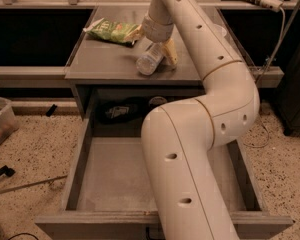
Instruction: Place blue plastic bottle into top drawer
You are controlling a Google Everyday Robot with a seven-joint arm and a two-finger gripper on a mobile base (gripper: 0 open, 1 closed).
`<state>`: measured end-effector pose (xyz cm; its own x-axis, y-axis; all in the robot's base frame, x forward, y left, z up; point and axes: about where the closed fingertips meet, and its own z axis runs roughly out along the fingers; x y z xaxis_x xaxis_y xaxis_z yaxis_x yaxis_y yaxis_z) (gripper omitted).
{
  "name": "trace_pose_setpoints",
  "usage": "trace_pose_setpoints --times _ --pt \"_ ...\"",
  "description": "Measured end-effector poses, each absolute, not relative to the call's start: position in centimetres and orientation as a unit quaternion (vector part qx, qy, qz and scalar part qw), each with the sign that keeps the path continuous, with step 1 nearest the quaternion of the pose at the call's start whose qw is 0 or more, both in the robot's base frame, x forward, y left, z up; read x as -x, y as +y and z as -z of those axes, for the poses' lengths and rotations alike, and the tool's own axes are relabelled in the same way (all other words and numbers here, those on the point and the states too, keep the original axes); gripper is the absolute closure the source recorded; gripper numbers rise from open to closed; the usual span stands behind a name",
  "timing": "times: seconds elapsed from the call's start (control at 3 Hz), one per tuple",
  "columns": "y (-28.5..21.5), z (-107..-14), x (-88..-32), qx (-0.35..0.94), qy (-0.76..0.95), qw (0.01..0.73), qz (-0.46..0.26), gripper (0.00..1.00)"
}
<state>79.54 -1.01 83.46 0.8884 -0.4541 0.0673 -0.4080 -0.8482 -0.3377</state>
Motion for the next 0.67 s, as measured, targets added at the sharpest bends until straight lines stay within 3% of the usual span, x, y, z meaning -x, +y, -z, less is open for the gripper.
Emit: trace_pose_setpoints --times 0.33,0.67 --pt "-1.01 -83.39 -79.37 0.959 0.226 0.156 0.068 0.00" --pt "-0.63 -83.40 -80.09 0.957 0.226 0.164 0.078 0.19"
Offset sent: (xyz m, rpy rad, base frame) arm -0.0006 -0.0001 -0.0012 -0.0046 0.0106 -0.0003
